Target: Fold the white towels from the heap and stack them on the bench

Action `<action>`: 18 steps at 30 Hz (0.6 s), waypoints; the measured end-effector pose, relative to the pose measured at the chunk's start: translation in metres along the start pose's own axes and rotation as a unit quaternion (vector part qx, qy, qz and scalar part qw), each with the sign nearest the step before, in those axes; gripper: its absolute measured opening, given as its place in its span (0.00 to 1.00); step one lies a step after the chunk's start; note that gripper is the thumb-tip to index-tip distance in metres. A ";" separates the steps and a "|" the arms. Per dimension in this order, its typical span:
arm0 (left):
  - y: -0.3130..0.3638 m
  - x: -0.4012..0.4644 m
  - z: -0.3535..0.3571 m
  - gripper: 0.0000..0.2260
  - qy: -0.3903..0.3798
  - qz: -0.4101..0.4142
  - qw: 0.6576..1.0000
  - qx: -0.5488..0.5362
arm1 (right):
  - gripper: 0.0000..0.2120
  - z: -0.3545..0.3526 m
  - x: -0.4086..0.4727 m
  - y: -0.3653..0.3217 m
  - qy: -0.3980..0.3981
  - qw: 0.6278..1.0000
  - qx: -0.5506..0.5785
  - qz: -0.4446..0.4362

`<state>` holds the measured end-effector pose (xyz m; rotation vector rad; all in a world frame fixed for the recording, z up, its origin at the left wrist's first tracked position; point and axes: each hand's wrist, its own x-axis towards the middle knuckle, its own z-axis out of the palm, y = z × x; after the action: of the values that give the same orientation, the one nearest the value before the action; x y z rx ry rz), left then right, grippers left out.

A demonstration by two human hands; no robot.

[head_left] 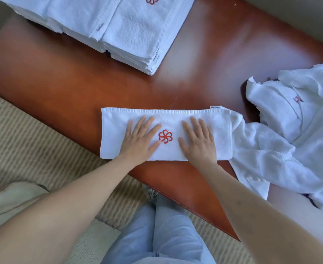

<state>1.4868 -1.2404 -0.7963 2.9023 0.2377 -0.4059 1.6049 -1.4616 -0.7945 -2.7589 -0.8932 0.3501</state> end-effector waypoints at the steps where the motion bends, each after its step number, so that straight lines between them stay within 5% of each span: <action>1: -0.005 0.001 0.012 0.28 0.009 0.002 1.000 0.014 | 0.29 0.009 0.000 0.005 0.012 1.000 -0.016 -0.012; 15: -0.051 -0.033 0.039 0.34 0.067 -0.050 0.994 0.077 | 0.31 0.021 -0.002 0.050 0.008 0.996 -0.084 -0.038; 18: -0.044 -0.031 0.021 0.35 -0.016 -0.070 0.994 0.078 | 0.32 0.012 -0.001 0.045 -0.044 0.996 -0.073 -0.026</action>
<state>1.4443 -1.2062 -0.8152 3.0387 0.4242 -0.5151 1.6253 -1.4955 -0.8180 -2.8654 -1.0488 0.4163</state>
